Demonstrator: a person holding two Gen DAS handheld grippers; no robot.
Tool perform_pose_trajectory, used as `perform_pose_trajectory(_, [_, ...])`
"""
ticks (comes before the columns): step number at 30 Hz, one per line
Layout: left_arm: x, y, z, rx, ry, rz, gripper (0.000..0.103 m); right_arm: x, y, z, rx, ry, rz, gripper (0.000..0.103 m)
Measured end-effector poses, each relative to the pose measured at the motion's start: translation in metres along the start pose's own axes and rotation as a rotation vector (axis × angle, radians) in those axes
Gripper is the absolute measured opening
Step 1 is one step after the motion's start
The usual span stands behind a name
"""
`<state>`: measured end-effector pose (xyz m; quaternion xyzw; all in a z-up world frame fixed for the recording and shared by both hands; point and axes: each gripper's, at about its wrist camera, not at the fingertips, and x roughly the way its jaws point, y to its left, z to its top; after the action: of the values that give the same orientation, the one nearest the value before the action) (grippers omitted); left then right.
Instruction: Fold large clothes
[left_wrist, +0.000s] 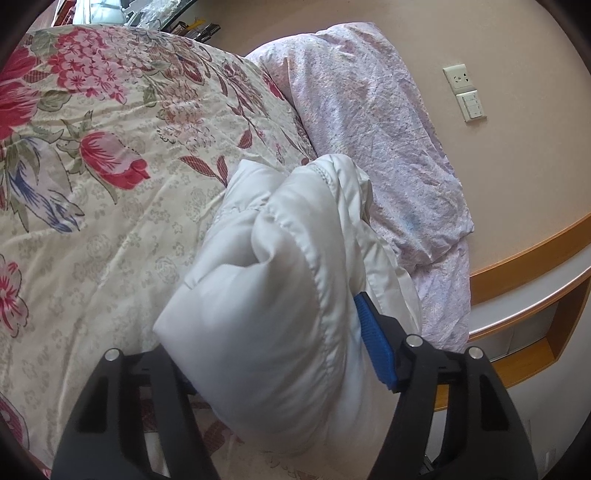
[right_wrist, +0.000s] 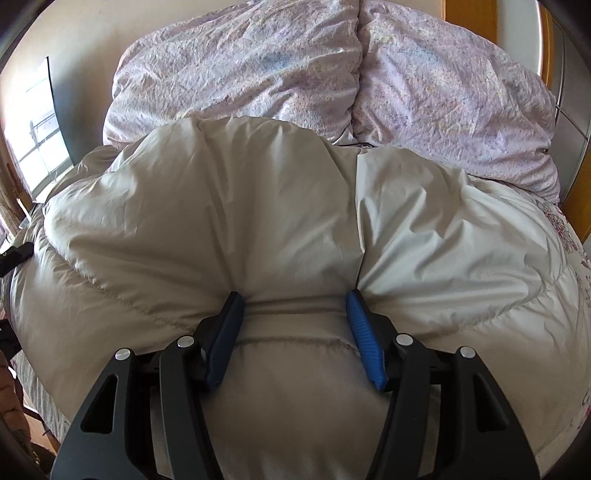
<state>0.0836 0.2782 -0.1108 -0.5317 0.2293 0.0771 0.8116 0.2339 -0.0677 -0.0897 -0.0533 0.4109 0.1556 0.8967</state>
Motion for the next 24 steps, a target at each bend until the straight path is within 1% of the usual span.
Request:
perform_pose_trajectory(4, [0.002, -0.001, 0.001, 0.005, 0.000, 0.006, 0.068, 0.000, 0.009, -0.003, -0.044, -0.024, -0.040, 0.061])
perform_pose_trajectory(6, [0.002, -0.002, 0.002, 0.007, 0.000, 0.001, 0.066, 0.005, 0.008, -0.002, -0.062, -0.015, -0.032, 0.061])
perform_pose_trajectory(7, [0.002, -0.002, 0.002, 0.014, -0.002, -0.003, 0.061, 0.007, 0.006, -0.001, -0.061, -0.006, -0.021, 0.062])
perform_pose_trajectory(10, [-0.003, -0.007, 0.003, 0.049, -0.007, -0.014, 0.051, 0.009, 0.004, -0.001, -0.061, -0.004, -0.008, 0.062])
perform_pose_trajectory(13, [-0.005, -0.013, 0.004, 0.076, -0.002, -0.007, 0.050, 0.008, 0.004, -0.002, -0.053, -0.007, -0.014, 0.063])
perform_pose_trajectory(16, [-0.001, -0.007, 0.006, 0.048, 0.017, -0.003, 0.054, 0.005, 0.003, 0.000, -0.020, 0.004, -0.014, 0.063])
perform_pose_trajectory(19, [-0.001, -0.003, 0.007, 0.031, 0.019, -0.010, 0.054, 0.006, 0.007, -0.001, -0.048, -0.007, -0.034, 0.063])
perform_pose_trajectory(21, [-0.003, -0.008, 0.007, 0.058, 0.010, -0.004, 0.051, 0.008, 0.007, -0.002, -0.054, -0.010, -0.030, 0.063])
perform_pose_trajectory(24, [-0.010, -0.028, 0.003, 0.145, -0.020, 0.013, 0.045, 0.009, 0.005, -0.003, -0.051, -0.010, -0.021, 0.063])
